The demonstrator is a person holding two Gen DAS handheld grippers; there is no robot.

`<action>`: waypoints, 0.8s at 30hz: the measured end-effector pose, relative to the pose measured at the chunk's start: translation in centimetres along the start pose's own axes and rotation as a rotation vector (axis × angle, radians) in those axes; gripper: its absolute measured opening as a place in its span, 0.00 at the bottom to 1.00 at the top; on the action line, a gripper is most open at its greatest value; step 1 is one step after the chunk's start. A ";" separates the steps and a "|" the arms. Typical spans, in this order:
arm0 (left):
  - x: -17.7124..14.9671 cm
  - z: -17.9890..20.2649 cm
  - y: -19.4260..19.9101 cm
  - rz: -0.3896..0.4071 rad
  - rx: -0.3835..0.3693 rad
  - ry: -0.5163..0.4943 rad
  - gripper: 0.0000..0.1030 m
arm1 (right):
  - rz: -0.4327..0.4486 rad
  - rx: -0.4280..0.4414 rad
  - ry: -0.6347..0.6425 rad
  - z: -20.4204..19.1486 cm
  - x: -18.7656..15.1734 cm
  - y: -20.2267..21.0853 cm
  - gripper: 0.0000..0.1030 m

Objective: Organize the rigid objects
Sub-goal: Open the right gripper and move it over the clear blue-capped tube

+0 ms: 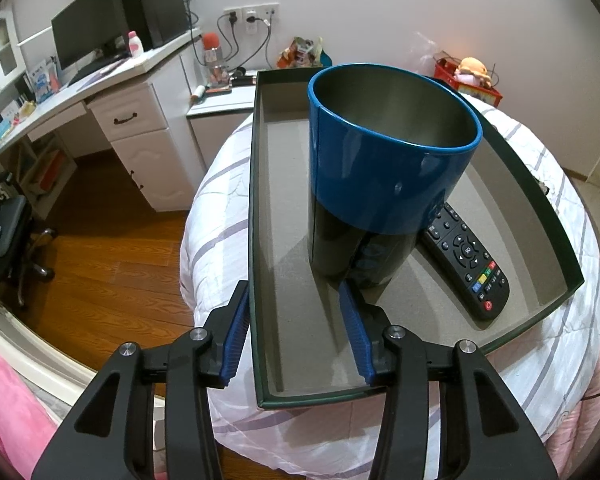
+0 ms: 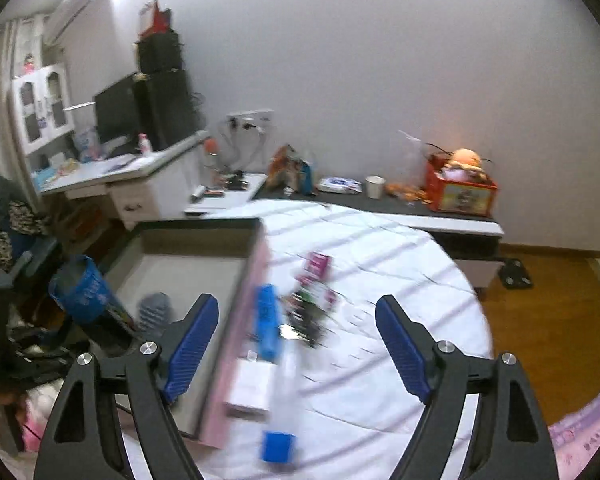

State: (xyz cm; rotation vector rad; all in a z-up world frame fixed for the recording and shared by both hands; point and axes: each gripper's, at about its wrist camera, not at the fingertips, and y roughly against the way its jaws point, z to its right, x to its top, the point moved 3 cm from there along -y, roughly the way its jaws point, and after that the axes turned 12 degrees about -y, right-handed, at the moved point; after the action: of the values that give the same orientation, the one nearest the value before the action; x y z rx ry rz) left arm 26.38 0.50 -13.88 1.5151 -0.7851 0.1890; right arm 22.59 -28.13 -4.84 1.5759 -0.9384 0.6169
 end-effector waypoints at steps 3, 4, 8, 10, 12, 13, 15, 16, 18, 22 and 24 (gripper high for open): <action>0.0 0.0 0.0 -0.001 0.000 0.001 0.44 | -0.016 -0.030 -0.004 1.4 -1.1 -0.3 0.80; 0.0 0.0 0.0 -0.001 0.001 0.000 0.44 | -0.028 -0.034 -0.007 1.7 -1.4 -0.6 0.80; 0.0 0.1 0.0 -0.002 0.002 -0.001 0.44 | -0.068 -0.024 -0.009 2.7 -3.4 -1.0 0.80; -0.1 0.0 0.0 -0.002 0.001 0.000 0.45 | -0.092 -0.022 -0.002 2.9 -4.4 -1.3 0.80; -0.1 0.0 0.1 -0.002 0.002 -0.001 0.45 | -0.115 -0.022 0.008 2.8 -5.3 -1.6 0.80; 0.0 0.0 0.0 -0.001 0.002 -0.001 0.45 | -0.125 -0.020 0.011 2.8 -5.7 -1.7 0.80; 0.0 0.0 0.0 -0.002 0.001 -0.001 0.45 | -0.144 -0.016 0.014 2.9 -6.5 -1.8 0.80; 0.0 0.1 0.0 -0.002 0.001 -0.001 0.45 | -0.150 -0.015 0.015 2.9 -6.7 -1.9 0.80; 0.0 0.1 0.0 -0.001 0.001 -0.001 0.45 | -0.163 -0.015 0.019 2.8 -7.1 -2.1 0.80; 0.0 0.1 0.0 -0.002 0.001 -0.001 0.45 | -0.184 -0.015 0.030 2.5 -7.8 -2.6 0.80; -0.1 0.0 0.1 -0.002 0.001 -0.001 0.45 | -0.199 -0.015 0.034 2.4 -8.2 -3.0 0.80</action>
State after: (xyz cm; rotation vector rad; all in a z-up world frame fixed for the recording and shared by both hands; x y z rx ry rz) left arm 26.25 0.49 -13.87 1.5167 -0.7848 0.1875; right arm 20.38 -28.43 -13.58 1.6166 -0.7488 0.4935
